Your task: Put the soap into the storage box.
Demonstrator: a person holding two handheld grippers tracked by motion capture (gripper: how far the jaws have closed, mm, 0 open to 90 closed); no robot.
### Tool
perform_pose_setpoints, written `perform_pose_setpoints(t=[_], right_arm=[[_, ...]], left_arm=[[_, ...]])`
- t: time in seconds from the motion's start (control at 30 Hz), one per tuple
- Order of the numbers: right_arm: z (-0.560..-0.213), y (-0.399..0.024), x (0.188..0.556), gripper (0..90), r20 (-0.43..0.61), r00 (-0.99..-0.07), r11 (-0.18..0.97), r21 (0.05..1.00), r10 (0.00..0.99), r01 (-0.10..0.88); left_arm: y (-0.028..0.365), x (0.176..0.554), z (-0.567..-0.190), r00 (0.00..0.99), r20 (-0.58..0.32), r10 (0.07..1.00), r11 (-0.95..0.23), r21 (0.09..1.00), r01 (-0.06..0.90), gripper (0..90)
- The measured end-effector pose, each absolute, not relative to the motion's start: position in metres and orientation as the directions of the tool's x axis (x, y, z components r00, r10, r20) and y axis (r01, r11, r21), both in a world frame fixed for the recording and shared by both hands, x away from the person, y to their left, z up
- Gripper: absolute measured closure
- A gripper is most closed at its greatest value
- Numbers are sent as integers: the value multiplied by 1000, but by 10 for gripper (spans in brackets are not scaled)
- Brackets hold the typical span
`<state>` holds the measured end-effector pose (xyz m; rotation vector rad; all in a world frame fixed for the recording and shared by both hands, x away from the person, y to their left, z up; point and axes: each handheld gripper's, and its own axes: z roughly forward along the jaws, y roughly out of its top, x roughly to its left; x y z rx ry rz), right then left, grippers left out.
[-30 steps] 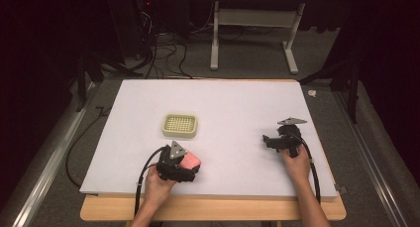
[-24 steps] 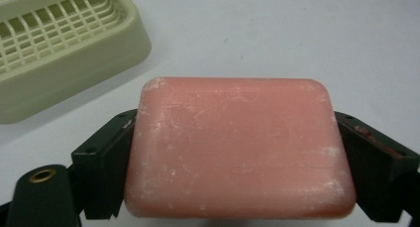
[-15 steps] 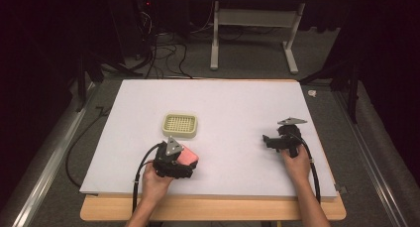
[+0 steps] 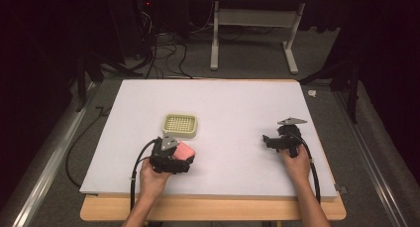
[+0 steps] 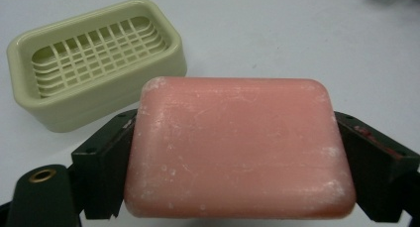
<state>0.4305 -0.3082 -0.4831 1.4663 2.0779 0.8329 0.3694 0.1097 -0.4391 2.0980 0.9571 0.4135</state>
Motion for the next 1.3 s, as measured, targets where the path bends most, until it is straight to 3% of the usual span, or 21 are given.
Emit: perform_pose_setpoints(t=[1.3], right_arm=[[-483, -308, 431, 147, -26, -327, 249, 704, 945, 665]], left_arm=[[119, 412, -412, 585, -68, 808, -318, 786, 530, 139]])
